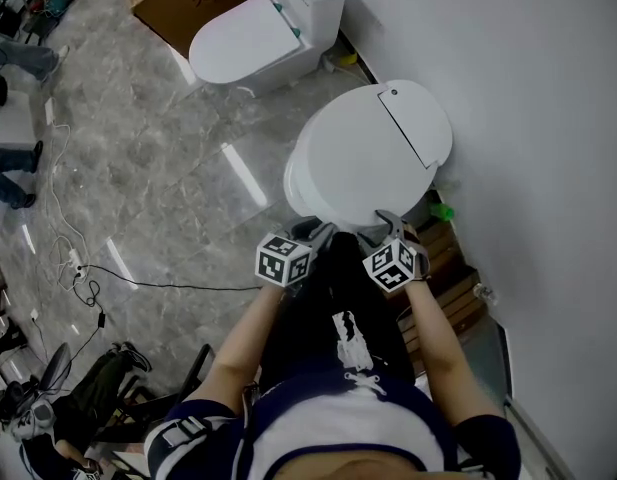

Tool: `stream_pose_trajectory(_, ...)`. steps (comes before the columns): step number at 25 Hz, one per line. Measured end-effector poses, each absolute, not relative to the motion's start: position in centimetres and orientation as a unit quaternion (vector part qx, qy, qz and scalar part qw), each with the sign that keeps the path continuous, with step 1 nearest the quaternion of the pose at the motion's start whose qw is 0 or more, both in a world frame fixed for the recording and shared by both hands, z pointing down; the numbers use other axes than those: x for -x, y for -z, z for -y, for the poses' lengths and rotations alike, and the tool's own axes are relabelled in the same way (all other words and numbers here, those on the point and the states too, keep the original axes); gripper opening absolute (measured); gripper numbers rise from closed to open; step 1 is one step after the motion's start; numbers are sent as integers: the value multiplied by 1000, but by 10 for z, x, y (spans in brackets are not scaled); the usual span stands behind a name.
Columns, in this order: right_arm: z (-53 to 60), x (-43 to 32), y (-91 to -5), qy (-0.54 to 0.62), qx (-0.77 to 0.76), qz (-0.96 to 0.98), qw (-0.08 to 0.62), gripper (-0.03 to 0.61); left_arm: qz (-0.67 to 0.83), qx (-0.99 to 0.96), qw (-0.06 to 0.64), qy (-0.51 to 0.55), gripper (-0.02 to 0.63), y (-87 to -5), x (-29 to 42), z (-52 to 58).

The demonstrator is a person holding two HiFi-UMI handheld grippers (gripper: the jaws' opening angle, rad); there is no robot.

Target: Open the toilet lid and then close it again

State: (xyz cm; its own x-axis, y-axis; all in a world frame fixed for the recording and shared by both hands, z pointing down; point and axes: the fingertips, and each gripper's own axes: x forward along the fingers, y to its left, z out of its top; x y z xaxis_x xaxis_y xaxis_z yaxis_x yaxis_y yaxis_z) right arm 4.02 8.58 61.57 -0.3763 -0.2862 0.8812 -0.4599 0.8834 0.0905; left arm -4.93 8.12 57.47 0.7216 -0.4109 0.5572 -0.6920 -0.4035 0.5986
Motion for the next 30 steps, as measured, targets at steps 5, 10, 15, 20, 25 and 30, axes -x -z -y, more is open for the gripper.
stream_pose_trajectory(5, -91, -33, -629, -90, -223, 823, 515, 275, 333, -816, 441, -172, 101, -593, 58, -89)
stream_pose_trajectory(10, -97, -27, -646, -95, -222, 822, 515, 272, 332, -807, 454, -182, 104, -616, 67, -97)
stream_pose_trajectory(15, -105, -20, -660, -105, -214, 823, 515, 259, 332, -800, 461, -193, 107, -636, 76, -107)
stream_pose_trajectory(20, -108, -14, -675, -108, -201, 827, 513, 242, 336, -788, 474, -202, 109, -659, 84, -112)
stream_pose_trajectory(25, -116, -9, -691, -103, -193, 832, 509, 230, 339, -779, 480, -217, 112, -681, 91, -121)
stream_pose_trajectory(30, -120, -6, -709, -99, -186, 835, 509, 219, 342, -772, 485, -229, 114, -703, 96, -126)
